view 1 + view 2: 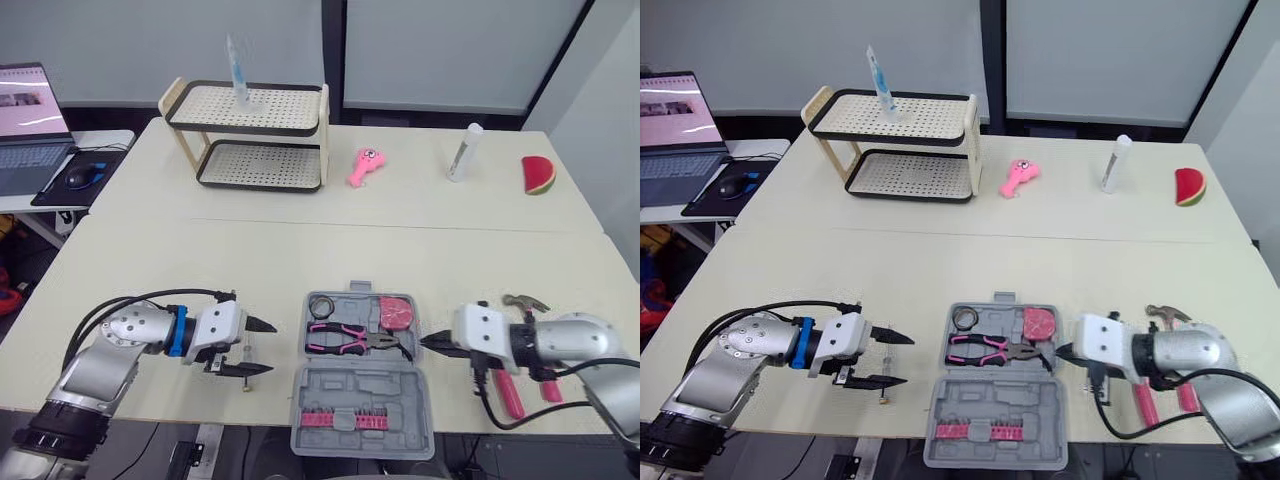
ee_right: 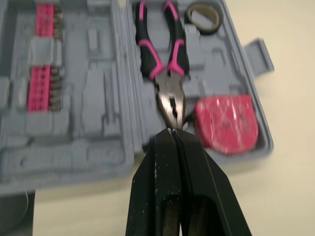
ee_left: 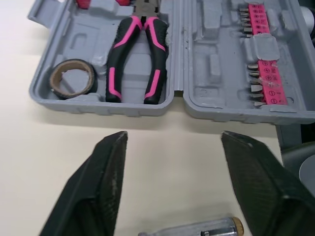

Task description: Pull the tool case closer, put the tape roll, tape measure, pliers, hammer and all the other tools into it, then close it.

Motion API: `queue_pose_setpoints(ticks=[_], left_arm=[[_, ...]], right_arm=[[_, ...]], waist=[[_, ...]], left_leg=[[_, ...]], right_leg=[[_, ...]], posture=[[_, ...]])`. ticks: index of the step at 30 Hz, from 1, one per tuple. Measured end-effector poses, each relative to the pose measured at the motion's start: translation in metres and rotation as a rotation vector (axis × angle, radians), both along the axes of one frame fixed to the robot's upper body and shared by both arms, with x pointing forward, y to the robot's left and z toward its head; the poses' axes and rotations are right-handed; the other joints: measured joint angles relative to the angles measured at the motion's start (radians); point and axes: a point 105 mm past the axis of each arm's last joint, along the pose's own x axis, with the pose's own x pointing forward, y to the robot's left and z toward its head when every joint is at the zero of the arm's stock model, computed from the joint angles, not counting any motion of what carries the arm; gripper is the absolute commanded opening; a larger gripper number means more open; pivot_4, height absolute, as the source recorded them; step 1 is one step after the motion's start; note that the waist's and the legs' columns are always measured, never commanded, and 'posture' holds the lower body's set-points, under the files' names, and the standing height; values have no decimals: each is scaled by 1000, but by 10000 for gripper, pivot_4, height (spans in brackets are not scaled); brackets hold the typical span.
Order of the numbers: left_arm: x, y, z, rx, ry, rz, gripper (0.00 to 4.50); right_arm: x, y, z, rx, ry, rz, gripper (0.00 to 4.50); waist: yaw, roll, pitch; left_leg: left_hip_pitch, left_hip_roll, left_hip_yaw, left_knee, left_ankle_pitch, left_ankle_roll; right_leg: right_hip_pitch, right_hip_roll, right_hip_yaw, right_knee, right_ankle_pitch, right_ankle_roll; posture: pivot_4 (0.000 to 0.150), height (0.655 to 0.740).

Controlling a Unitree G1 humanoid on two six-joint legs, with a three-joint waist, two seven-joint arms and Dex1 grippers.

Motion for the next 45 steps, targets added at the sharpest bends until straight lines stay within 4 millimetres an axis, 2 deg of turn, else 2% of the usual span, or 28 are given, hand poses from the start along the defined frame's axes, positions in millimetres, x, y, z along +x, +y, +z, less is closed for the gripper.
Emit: queue_pose_setpoints(ticks=[4, 7, 8, 12, 20, 24, 38, 45], left_arm=[[-2, -5, -11, 69, 33, -25, 11921], [-1, -8, -18, 132, 37, -47, 2169], [0, -11, -20, 141, 30, -53, 338], [3, -25, -26, 134, 11, -61, 338], [4, -25, -48, 163, 24, -40, 338], [9, -31, -49, 143, -9, -54, 338], [17, -44, -51, 90, -5, -14, 338], [28, -47, -48, 90, -7, 23, 338]], right_arm=[[-4, -20, -16, -78, 36, -21, 0], [-5, -20, -26, -108, 40, -12, 0], [-5, -20, -30, -112, 46, -11, 0], [-4, -14, -42, -128, 62, 6, 0], [0, 0, -62, -124, 80, 15, 0], [1, 3, -71, -128, 92, 15, 0], [8, 13, -72, -85, 75, -5, 0], [22, 12, -69, -78, 54, -54, 0]], waist=[[-5, 0, 0], [-4, 0, 0], [-3, 0, 0], [-2, 0, 0], [1, 0, 0], [5, 2, -1], [19, 2, -1], [19, 2, -1]], left_leg=[[5, 0, 0, -1, 0, 0], [5, 0, 0, -1, 0, 0], [4, 0, 0, -1, 0, 0], [4, 0, 0, -1, 0, 0], [4, 0, 0, -2, 0, 0], [4, -1, 0, -2, 0, 0], [4, -1, 0, -2, 0, 0], [4, -1, 0, -2, 0, 0]], right_leg=[[5, 0, 1, -1, -1, -1], [5, 0, 1, -2, -1, -1], [5, 0, 1, -2, -1, 0], [5, 0, 1, -3, -1, 0], [5, 0, 1, -5, -1, 0], [6, -1, 1, -6, -1, 0], [7, -1, 1, -8, 0, 1], [8, -1, 1, -8, 0, 1]], posture=[[1500, 7350], [1500, 7350], [1500, 7350], [1500, 7350], [1500, 7350], [1500, 7350], [1500, 7350], [1500, 7350]])
